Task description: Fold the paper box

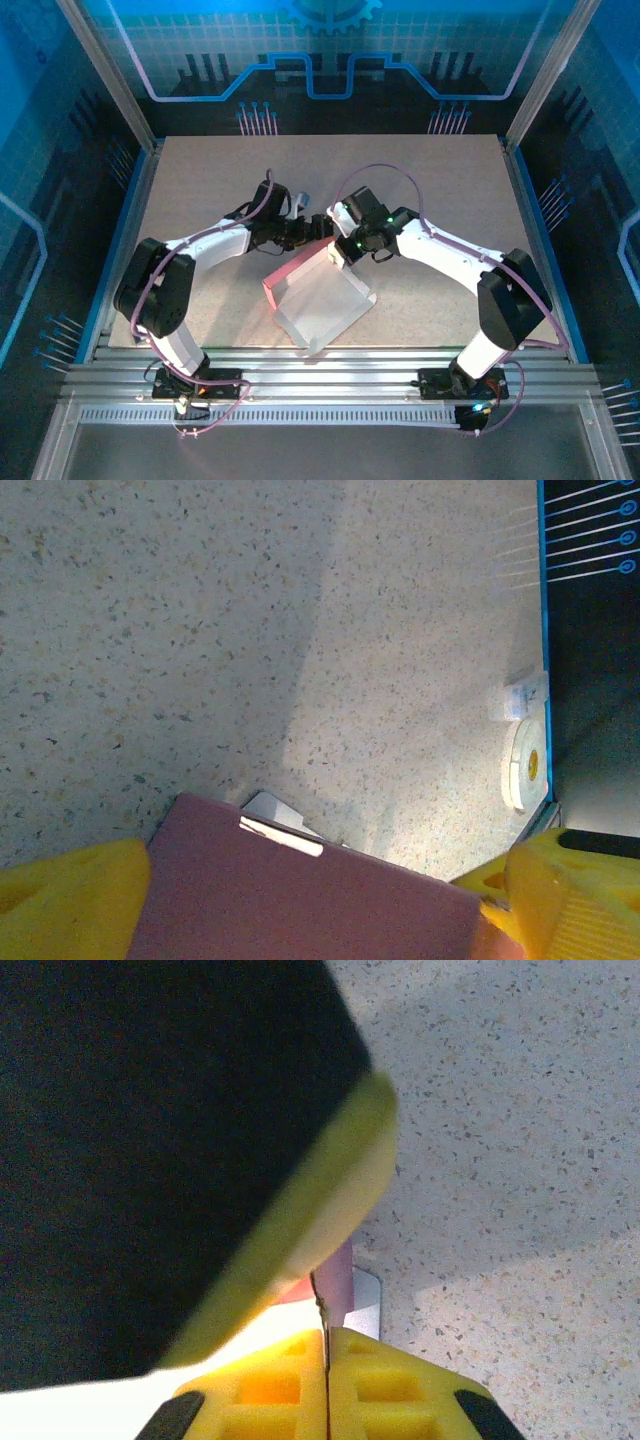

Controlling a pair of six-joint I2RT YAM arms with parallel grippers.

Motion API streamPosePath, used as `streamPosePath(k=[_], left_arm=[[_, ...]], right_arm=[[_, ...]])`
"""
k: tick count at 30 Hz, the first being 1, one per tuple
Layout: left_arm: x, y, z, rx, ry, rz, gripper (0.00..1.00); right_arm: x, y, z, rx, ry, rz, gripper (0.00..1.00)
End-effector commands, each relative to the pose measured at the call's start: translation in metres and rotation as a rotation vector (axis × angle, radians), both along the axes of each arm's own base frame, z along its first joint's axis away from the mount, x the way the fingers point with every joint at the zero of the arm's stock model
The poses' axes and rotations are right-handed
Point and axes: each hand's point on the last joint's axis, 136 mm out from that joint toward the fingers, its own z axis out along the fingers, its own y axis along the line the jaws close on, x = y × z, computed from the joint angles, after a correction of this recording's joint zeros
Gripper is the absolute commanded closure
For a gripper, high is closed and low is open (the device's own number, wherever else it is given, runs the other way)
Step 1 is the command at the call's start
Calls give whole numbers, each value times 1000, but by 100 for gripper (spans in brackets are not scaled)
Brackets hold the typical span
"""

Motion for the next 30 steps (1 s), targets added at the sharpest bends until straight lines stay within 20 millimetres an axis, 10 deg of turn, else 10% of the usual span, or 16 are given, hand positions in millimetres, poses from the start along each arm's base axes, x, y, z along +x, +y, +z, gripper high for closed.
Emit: streamPosePath(k=[1,18,23,27,30], left_arm=[[4,-8,4,-14,-25,-31,8],[-3,-6,-14,28,-7,-31,8],[-3,-6,-16,31,-5,-33,9],[-3,-5,-16,36,-4,-32,9],[-3,-6,-15,33,-7,-34,9]], right_arm=[[-8,2,-12,-17,34,1,92],[-9,3,21,84,-2,-29,71],[-17,-2,48,195,-22,-34,51],[-16,-13,69,279,-53,-79,12],[-20,-15,74,355,-1,-52,9]])
